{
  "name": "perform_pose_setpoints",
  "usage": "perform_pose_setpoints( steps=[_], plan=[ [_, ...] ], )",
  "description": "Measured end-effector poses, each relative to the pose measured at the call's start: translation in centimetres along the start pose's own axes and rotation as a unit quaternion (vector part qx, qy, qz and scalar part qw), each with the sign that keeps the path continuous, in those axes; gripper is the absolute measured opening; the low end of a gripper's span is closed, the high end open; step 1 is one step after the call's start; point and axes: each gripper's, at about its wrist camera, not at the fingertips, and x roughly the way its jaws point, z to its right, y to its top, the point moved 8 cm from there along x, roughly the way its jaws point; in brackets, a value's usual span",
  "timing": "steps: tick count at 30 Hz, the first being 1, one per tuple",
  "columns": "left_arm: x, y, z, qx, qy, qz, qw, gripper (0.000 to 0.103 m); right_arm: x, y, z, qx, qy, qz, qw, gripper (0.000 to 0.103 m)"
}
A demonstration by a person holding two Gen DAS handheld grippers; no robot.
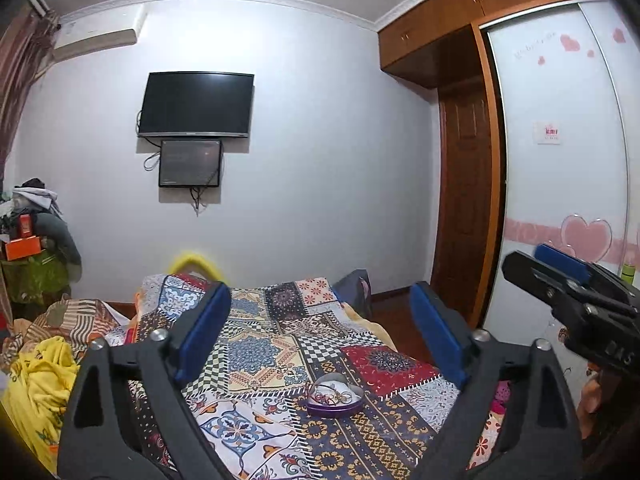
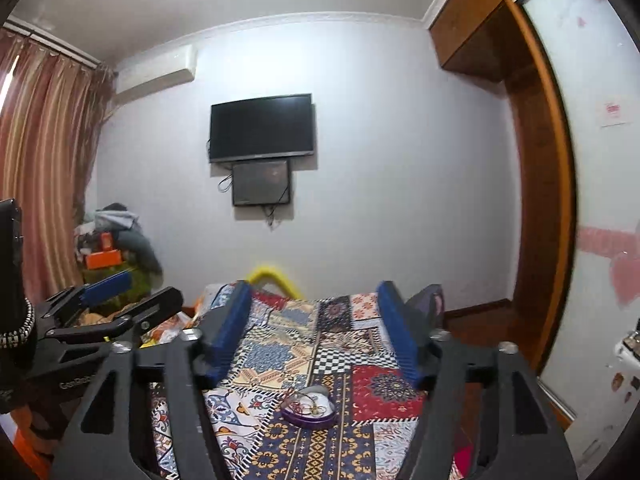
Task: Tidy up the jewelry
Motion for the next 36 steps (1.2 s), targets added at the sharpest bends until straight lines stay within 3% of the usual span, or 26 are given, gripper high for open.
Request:
perform_pose_setpoints(
  steps=[3,6,36],
  plan=[
    [-0.7,-0.2,-0.3,-0.009,0.0,-0.003,1.0,0.097,0.0,-0.2,0.0,-0.002,-0.021,0.006,1.0,0.094],
    [-1.4,-0.4,-0.5,-0.012,0.004,-0.006,0.9999,0.098,-0.2,-0.2,0.3,-0.002,-0.032,0.006,0.999,0.102],
    [-1.9,-1.7,-1.0,-0.016,0.009,-0.022,0.9996,0.098,-1.0,-1.5,0.2,-0.003,-0.02,-0.029,0.999,0.102]
  ],
)
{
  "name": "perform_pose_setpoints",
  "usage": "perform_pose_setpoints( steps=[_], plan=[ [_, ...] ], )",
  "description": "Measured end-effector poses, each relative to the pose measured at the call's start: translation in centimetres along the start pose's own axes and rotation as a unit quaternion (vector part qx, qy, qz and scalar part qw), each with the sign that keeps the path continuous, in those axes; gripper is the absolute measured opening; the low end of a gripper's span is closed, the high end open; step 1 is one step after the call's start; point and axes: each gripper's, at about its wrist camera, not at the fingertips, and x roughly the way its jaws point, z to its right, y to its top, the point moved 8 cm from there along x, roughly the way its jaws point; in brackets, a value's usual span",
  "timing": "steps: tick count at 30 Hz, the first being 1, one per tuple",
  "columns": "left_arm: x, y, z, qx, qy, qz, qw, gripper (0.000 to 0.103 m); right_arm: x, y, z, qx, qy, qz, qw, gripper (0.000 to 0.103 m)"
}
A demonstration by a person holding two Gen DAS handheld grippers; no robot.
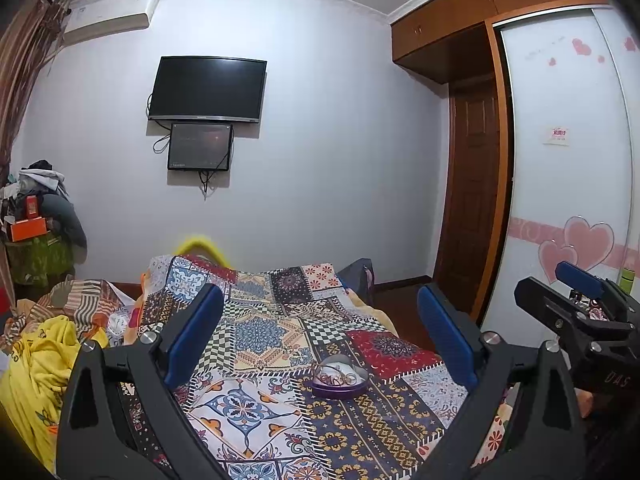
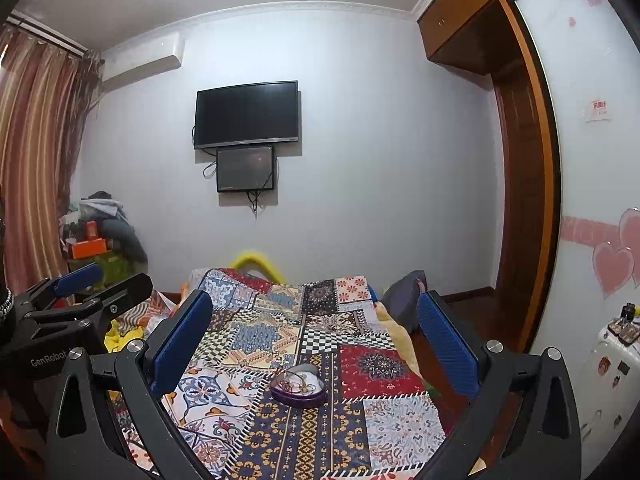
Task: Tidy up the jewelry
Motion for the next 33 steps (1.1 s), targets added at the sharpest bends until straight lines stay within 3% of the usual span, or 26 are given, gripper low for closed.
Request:
perform_pose_setpoints(
  steps=[33],
  plan=[
    [0.71,-0.64,-0.63,-0.012,0.004,-0.011,0.9999,0.099,0.38,-0.52,0.21,0.008,0.006,-0.024,1.0,0.102]
  ],
)
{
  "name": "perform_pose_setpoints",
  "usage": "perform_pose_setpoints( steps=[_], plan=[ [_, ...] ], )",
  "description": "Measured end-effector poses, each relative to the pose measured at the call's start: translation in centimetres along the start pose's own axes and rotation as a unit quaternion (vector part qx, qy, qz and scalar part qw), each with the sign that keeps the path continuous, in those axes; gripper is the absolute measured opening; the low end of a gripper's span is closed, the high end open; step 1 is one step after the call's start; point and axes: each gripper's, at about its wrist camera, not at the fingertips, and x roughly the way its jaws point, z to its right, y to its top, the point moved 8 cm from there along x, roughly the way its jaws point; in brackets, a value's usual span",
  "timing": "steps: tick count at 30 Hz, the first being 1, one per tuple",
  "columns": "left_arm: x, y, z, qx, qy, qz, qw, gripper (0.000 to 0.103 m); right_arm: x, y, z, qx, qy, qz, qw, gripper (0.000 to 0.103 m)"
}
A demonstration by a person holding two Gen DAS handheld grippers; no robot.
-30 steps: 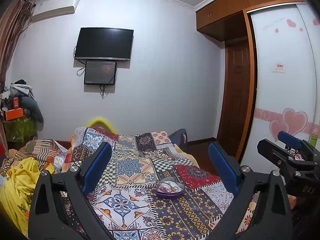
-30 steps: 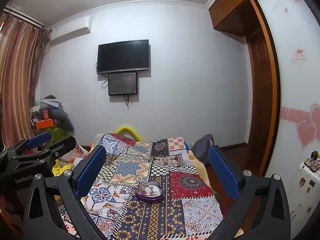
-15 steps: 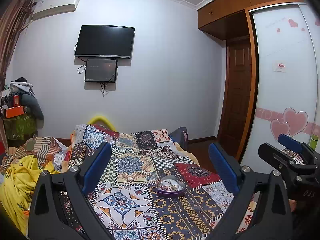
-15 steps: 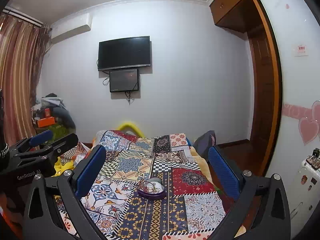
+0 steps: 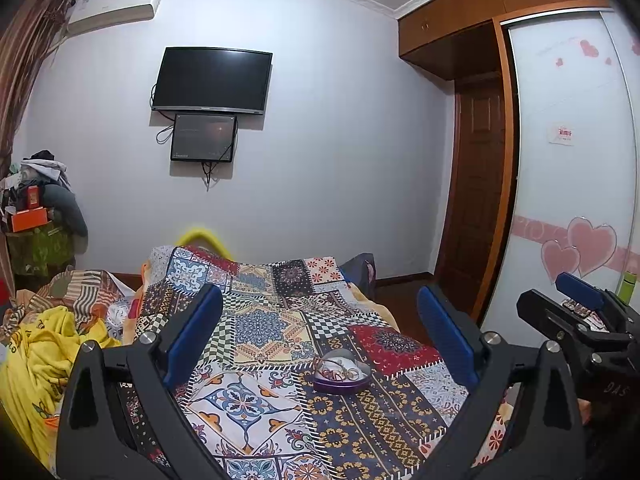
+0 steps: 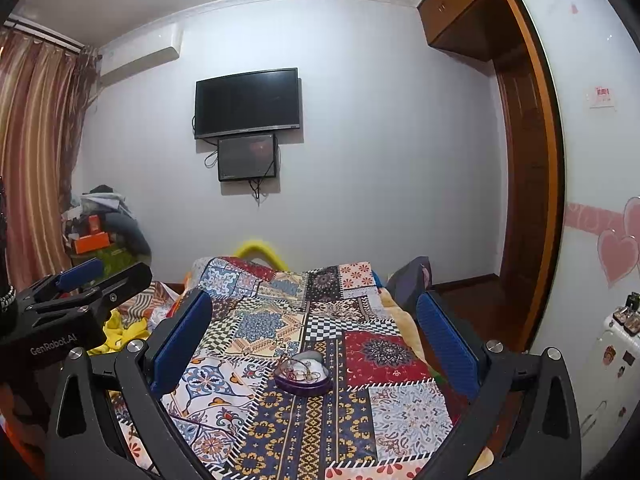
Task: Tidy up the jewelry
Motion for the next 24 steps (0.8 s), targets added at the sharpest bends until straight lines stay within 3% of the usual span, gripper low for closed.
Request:
perform_pose_setpoints(
  steps=[24],
  plan=[
    [0.3,-0.37,0.4,0.011,-0.006,-0.009,0.9999,0.099,0.3,0.02,0.11,0.005,0.002,0.0,1.0,0.102]
  ],
)
